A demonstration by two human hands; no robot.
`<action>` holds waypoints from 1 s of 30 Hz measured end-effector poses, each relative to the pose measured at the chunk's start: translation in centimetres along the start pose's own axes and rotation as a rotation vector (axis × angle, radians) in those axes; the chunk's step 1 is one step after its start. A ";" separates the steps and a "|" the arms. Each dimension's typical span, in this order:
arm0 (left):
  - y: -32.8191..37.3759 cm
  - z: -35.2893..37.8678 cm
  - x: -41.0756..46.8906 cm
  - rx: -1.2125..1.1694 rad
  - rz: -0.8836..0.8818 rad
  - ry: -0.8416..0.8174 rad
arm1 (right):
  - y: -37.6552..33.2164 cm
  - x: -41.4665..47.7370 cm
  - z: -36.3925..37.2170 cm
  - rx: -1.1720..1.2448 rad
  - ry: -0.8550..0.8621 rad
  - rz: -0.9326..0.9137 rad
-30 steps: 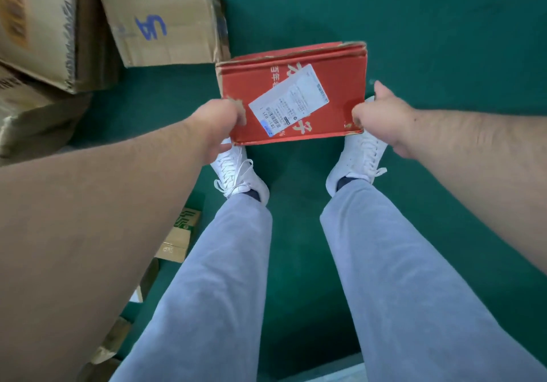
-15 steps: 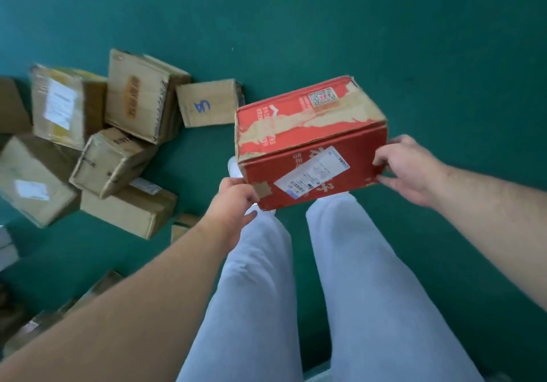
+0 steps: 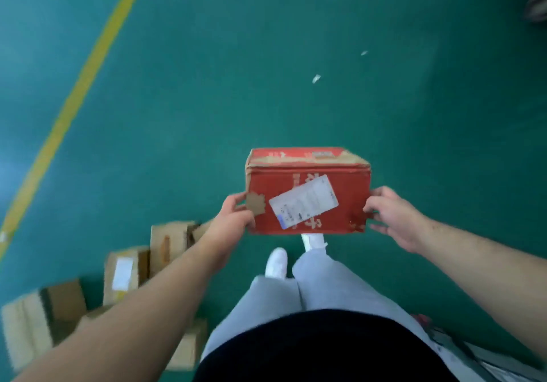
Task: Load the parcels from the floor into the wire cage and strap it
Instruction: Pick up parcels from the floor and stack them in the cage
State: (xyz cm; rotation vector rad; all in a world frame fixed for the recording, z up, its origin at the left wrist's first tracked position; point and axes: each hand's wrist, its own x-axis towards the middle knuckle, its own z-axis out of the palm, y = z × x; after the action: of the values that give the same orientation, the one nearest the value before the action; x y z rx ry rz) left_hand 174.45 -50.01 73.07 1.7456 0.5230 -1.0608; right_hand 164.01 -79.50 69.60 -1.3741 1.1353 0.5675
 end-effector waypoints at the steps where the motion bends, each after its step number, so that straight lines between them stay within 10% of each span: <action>1: 1.1 0.3 -1.1 0.046 0.062 -0.048 | 0.8 -2.2 -0.5 0.058 0.040 -0.024; 14: -1.1 20.0 -10.3 0.757 0.231 -0.604 | 27.9 -22.5 -1.2 0.921 0.665 0.115; 30: -31.0 45.3 -35.2 1.525 0.333 -1.131 | 60.4 -42.8 -2.3 1.667 1.280 0.411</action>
State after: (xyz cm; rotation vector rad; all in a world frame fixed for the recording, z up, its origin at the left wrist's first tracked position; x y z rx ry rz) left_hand 114.05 -73.52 80.65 1.7543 -1.5957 -2.1214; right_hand 93.66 -58.36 79.14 0.1939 2.0622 -1.0838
